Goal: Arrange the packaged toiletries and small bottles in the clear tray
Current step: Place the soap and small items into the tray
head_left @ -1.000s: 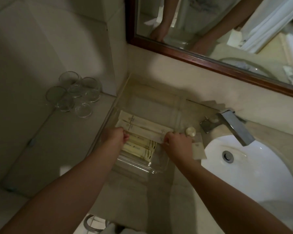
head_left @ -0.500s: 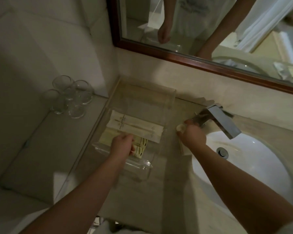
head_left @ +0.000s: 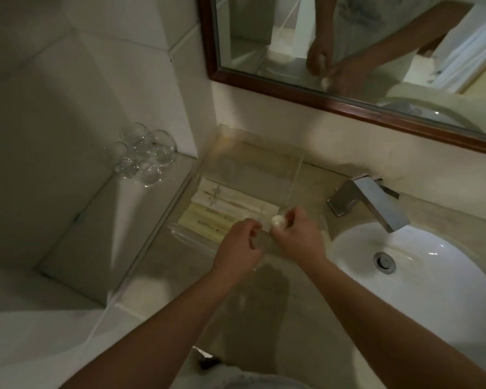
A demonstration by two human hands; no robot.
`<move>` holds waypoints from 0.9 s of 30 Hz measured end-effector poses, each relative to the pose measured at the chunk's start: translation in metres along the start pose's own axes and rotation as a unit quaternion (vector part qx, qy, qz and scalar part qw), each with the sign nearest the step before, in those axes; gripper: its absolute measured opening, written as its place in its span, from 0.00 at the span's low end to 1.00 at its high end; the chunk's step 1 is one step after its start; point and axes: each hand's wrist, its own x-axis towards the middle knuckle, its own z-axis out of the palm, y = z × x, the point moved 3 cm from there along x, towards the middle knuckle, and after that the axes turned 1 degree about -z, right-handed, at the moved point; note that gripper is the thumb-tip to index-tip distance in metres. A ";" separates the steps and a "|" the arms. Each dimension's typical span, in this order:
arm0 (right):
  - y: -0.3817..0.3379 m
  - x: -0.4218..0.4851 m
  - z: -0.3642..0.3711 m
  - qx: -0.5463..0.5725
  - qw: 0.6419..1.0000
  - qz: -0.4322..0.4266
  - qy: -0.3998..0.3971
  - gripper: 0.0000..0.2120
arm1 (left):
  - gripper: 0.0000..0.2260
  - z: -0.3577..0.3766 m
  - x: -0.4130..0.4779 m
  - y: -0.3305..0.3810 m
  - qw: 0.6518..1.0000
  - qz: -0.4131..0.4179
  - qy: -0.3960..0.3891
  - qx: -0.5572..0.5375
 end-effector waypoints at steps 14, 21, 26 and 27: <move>-0.007 -0.018 0.030 0.002 0.990 0.006 -0.141 0.16 | 0.17 -0.001 0.015 -0.021 0.997 0.027 -0.003 0.076; 0.036 -0.009 -0.003 0.041 0.995 0.087 0.008 0.07 | 0.20 -0.003 0.035 -0.032 0.965 0.121 -0.085 0.218; 0.073 -0.006 -0.025 -0.076 0.982 0.148 0.089 0.20 | 0.21 0.004 0.037 -0.032 0.937 0.124 -0.114 0.307; 0.077 -0.005 -0.027 -0.102 0.979 0.158 0.085 0.22 | 0.21 0.006 0.038 -0.033 0.936 0.118 -0.118 0.311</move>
